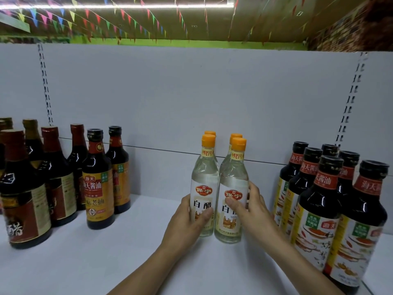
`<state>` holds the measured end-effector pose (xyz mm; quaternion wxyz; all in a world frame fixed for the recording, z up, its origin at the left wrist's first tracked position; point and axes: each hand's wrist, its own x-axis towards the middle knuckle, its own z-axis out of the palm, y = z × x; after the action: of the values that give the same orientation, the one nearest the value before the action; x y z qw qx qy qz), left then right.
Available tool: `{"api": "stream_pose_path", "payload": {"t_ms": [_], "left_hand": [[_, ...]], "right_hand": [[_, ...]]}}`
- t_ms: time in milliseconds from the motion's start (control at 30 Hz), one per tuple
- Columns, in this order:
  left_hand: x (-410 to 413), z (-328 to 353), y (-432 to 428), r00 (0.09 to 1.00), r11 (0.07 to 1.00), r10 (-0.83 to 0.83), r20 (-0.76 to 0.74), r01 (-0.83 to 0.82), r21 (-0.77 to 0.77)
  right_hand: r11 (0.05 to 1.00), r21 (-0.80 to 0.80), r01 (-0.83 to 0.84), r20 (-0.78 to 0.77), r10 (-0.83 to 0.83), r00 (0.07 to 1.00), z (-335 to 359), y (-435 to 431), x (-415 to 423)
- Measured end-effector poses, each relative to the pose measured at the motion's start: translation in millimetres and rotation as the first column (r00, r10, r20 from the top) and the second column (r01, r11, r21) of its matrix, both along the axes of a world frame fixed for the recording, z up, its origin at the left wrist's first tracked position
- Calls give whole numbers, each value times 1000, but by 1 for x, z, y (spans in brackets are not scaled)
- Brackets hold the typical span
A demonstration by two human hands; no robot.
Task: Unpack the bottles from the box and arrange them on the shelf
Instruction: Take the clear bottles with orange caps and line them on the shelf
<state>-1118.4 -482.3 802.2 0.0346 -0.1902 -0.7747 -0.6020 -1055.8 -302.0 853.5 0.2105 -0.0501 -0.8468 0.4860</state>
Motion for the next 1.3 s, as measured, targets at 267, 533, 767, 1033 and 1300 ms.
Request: {"api": "stream_pose_path", "payload": {"t_ms": [267, 533, 767, 1033, 1300], "left_hand": [[-4, -4, 1, 999, 999, 7, -40, -9, -40], [-4, -5, 0, 998, 999, 19, -64, -21, -27], [-1, -3, 0, 998, 999, 25, -53, -27, -24], [0, 0, 0, 999, 999, 26, -43, -28, -34], [-1, 1, 0, 995, 997, 74, -65, -75, -11]], "right_hand": [[999, 13, 32, 2, -32, 999, -5, 0, -3], [998, 37, 56, -3, -56, 998, -7, 1, -4], [994, 67, 88, -13, -87, 996, -10, -1, -3], [991, 99, 90, -8, -90, 996, -9, -3, -5], [986, 144, 78, -100, -64, 993, -4, -6, 1]]}}
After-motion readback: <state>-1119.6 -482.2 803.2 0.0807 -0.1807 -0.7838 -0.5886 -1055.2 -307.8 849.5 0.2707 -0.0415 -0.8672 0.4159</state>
